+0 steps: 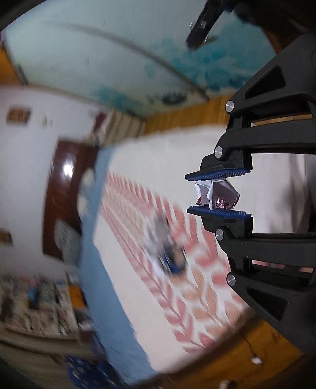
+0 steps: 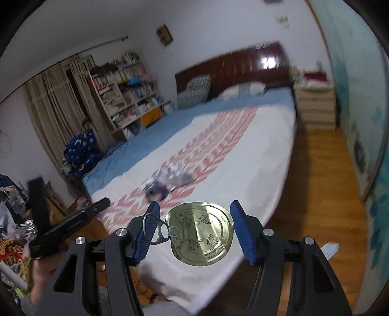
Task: Collect trash
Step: 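Carry both items to the red wastebasket and open both tools to drop them, then return both tools toward the blue can and foil on the bed, then grasp small white paper with the right tool while left tool grasps white grid paper, then carry both papers to the red wastebasket and open both tools over it, then swing both open tools back toward the blue can on the bed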
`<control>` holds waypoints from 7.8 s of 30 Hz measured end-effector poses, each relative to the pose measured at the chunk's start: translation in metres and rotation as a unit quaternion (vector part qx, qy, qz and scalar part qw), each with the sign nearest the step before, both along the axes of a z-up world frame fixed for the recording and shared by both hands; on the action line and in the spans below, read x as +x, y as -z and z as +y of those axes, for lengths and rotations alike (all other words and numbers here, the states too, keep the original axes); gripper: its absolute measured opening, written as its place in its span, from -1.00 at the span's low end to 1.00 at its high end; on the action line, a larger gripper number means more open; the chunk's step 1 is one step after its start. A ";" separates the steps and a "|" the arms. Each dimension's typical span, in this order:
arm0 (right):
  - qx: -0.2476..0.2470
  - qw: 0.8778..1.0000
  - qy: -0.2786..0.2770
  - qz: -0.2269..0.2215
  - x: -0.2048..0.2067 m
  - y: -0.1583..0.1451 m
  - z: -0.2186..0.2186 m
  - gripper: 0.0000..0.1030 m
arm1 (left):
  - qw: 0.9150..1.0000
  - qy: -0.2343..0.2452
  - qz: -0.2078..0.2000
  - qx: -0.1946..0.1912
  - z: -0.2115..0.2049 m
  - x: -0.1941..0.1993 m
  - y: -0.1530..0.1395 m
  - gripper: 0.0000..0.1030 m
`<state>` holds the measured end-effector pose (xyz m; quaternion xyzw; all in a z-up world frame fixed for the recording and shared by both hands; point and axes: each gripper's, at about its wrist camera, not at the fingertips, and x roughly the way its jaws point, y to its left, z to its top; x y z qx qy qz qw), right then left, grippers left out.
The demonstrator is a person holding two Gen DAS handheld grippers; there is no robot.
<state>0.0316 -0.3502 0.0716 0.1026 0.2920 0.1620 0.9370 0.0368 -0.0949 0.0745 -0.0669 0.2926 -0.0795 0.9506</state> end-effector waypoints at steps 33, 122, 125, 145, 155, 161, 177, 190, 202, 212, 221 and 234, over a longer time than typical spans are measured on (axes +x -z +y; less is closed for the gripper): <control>0.241 0.814 0.336 0.408 -0.331 0.349 -0.362 0.32 | 0.749 0.515 0.389 0.154 -0.478 -0.184 0.279 0.12; -0.171 0.965 -0.114 0.163 0.381 0.206 0.380 -0.68 | 0.986 -0.081 0.109 -0.095 0.141 0.048 0.115 0.53; -0.155 0.967 -0.121 0.164 0.373 0.206 0.368 -0.74 | 0.984 -0.100 0.101 -0.106 0.155 0.076 0.115 0.53; 0.042 0.977 -0.089 0.187 0.207 0.184 0.210 -0.87 | 0.982 -0.102 0.124 -0.101 0.178 0.267 0.160 0.69; 0.047 0.978 -0.075 0.187 0.134 0.180 0.178 -0.87 | 0.978 -0.141 0.118 -0.100 0.184 0.254 0.165 -0.19; 0.049 0.981 -0.062 0.176 0.102 0.158 0.141 -0.87 | 0.982 -0.154 0.068 -0.091 0.186 0.201 0.127 -0.20; 0.037 0.992 0.102 0.060 -0.072 0.002 -0.172 -0.87 | 0.993 0.074 -0.007 -0.095 -0.043 0.003 -0.002 -0.19; 0.153 0.870 0.340 0.323 -0.322 0.232 -0.370 -0.86 | 0.866 0.455 0.206 0.029 -0.420 -0.137 0.164 -0.19; 0.180 0.834 0.356 0.382 -0.368 0.295 -0.372 -0.76 | 0.804 0.509 0.253 0.175 -0.470 -0.188 0.249 -0.15; 0.162 0.833 0.387 0.360 -0.356 0.277 -0.368 0.23 | 0.795 0.516 0.259 0.184 -0.469 -0.201 0.246 0.49; 0.112 0.865 0.357 0.333 -0.319 0.242 -0.338 0.23 | 0.851 0.471 0.210 0.097 -0.416 -0.160 0.189 0.49; -0.062 0.964 0.166 0.196 -0.152 0.136 -0.126 0.23 | 0.985 0.161 0.053 0.026 -0.122 -0.042 0.062 0.61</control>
